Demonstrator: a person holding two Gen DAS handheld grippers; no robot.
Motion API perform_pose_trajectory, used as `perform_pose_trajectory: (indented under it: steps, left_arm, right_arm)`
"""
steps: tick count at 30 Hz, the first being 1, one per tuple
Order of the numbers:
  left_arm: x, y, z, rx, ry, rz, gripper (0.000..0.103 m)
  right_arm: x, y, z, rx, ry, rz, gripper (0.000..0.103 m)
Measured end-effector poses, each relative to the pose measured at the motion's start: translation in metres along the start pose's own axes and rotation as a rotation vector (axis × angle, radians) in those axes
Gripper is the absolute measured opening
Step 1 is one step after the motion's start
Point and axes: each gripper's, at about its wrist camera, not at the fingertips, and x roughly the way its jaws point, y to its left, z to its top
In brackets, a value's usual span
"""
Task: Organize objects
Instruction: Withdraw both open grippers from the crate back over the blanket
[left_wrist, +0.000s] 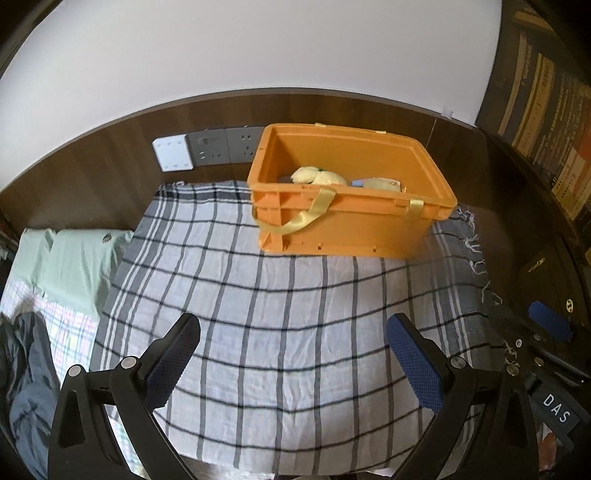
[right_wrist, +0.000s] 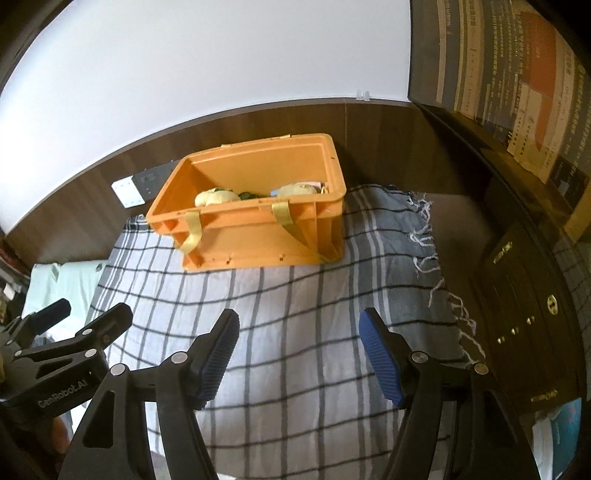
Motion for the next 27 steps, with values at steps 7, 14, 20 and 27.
perform_pose_trajectory:
  steps: [7,14,20,27]
  left_arm:
    - [-0.01,-0.003,-0.018,-0.014,0.003,0.012,0.103]
    - [-0.018,-0.008,-0.03,-0.018,0.0,0.018,0.103]
    - [-0.025,-0.012,-0.036,-0.017,-0.008,0.019,0.103]
    - [-0.029,-0.014,-0.041,-0.021,-0.009,0.023,0.103]
  right_arm:
    - [-0.011,-0.005,-0.016,-0.024,0.0,0.009,0.067]
    - [-0.019,-0.007,-0.027,-0.043,0.0,0.025,0.067]
    - [-0.025,-0.011,-0.032,-0.051,-0.007,0.029,0.067]
    - [-0.029,-0.013,-0.036,-0.056,-0.011,0.036,0.067]
